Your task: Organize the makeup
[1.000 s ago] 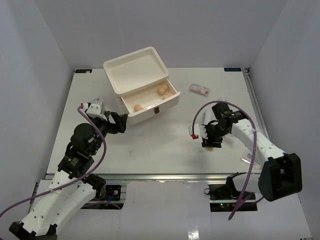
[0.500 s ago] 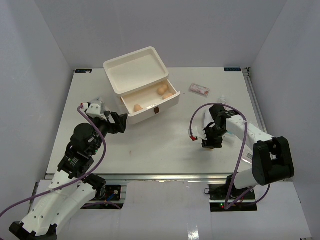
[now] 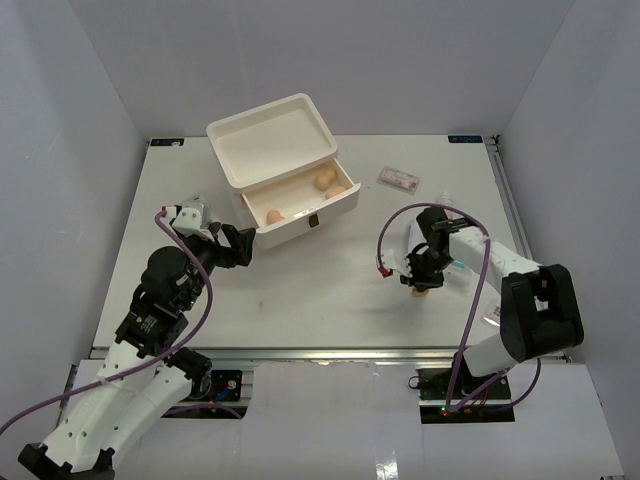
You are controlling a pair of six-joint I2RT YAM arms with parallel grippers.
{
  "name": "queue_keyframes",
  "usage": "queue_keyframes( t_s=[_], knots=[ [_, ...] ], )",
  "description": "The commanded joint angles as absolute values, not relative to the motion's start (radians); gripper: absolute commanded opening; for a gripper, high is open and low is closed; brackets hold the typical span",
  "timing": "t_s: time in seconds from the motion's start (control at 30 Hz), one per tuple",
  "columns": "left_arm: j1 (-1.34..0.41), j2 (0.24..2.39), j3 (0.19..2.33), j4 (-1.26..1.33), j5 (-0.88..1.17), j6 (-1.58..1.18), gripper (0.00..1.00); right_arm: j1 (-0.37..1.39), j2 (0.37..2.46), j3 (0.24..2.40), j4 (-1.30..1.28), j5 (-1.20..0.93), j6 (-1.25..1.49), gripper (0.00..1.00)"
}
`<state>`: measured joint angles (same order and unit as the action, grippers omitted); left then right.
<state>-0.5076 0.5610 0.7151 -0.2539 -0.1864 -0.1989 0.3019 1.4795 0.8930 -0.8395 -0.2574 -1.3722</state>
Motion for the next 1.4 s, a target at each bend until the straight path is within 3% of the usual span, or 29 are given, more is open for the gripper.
queue_keyframes(
  t_s=[0.0, 0.17, 0.43, 0.53, 0.6, 0.7, 0.77, 1.0, 1.3, 1.37],
  knots=[
    [-0.504, 0.555, 0.718, -0.244, -0.180, -0.196, 0.90, 0.298, 1.460, 1.027, -1.063, -0.463, -1.421, 0.13],
    [-0.503, 0.552, 0.716, -0.244, -0.189, -0.196, 0.91, 0.301, 1.488, 1.305, -1.296, -0.728, -1.486, 0.12],
    [-0.503, 0.563, 0.715, -0.241, -0.192, -0.196, 0.91, 0.417, 1.632, 1.792, -1.309, -1.065, -1.301, 0.13],
    [-0.503, 0.563, 0.714, -0.242, -0.196, -0.197, 0.91, 0.500, 1.717, 1.983, -1.212, -1.147, -1.117, 0.12],
    [-0.503, 0.563, 0.713, -0.242, -0.199, -0.197, 0.91, 0.543, 1.725, 2.011, -0.984, -1.134, -0.880, 0.12],
    [-0.502, 0.558, 0.711, -0.239, -0.192, -0.196, 0.91, 0.612, 1.699, 1.917, -0.567, -0.876, -0.516, 0.12],
    [-0.502, 0.558, 0.710, -0.236, -0.177, -0.192, 0.91, 0.644, 1.718, 1.913, -0.432, -0.793, -0.388, 0.14],
    [-0.502, 0.525, 0.695, -0.205, -0.079, -0.173, 0.91, 0.669, 1.843, 1.943, -0.375, -0.522, -0.304, 0.20],
    [-0.503, 0.528, 0.689, -0.189, -0.002, -0.158, 0.90, 0.666, 1.850, 1.933, -0.348, -0.513, -0.280, 0.61],
    [-0.503, 0.532, 0.689, -0.190, -0.002, -0.158, 0.90, 0.662, 1.817, 1.926, -0.350, -0.562, -0.281, 0.65]
  ],
)
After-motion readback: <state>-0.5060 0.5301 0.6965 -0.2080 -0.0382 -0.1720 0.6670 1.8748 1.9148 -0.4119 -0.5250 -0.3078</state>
